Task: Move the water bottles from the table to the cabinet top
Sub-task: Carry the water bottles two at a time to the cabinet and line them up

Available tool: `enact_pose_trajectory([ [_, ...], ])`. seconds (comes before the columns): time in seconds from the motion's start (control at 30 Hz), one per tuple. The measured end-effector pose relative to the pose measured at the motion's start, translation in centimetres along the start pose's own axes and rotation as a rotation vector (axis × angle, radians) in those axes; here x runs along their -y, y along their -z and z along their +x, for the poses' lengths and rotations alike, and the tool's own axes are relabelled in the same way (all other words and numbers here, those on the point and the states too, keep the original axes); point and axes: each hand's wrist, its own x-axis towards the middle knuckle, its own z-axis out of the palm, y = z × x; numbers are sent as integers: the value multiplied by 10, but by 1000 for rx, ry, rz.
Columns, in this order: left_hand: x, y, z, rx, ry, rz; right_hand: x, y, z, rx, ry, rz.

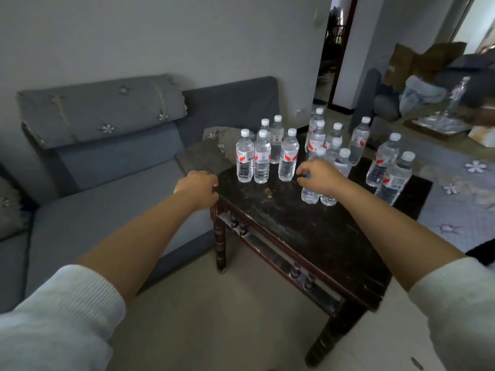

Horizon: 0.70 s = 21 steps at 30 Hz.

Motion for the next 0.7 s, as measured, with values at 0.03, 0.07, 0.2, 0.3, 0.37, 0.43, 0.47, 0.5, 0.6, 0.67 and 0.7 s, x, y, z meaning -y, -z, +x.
enact_pose_trajectory([
  [0.03, -1, 2, 19, 3, 3, -8, -4, 3, 19, 4, -1, 4],
  [0.07, -2, 4, 41, 6, 5, -17, -9, 6, 41, 14, -2, 10],
  [0.2, -4, 10, 120, 1, 0, -67, -19, 21, 125, 6, 7, 32],
  [0.3, 2, 9, 164, 15, -3, -97, -20, 20, 175, 32, 30, 37],
  [0.37, 10, 7, 196, 10, 3, -140, -22, 13, 210, 47, 48, 23],
  [0.43, 16, 4, 220, -11, -1, -205, -21, 5, 236, 56, 54, 15],
  [0.47, 19, 3, 234, -33, -5, -246, -21, 1, 249, 56, 63, 4],
  [0.5, 21, 2, 248, -50, -7, -288, -20, -2, 262, 56, 71, -7],
  [0.6, 28, 2, 294, -50, -35, -378, -16, -15, 301, 64, 45, -8],
  [0.67, 29, 0, 326, -21, -88, -427, -13, -23, 326, 71, 13, 7],
  [0.7, 29, -2, 340, 1, -120, -445, -12, -27, 335, 91, 5, 11],
])
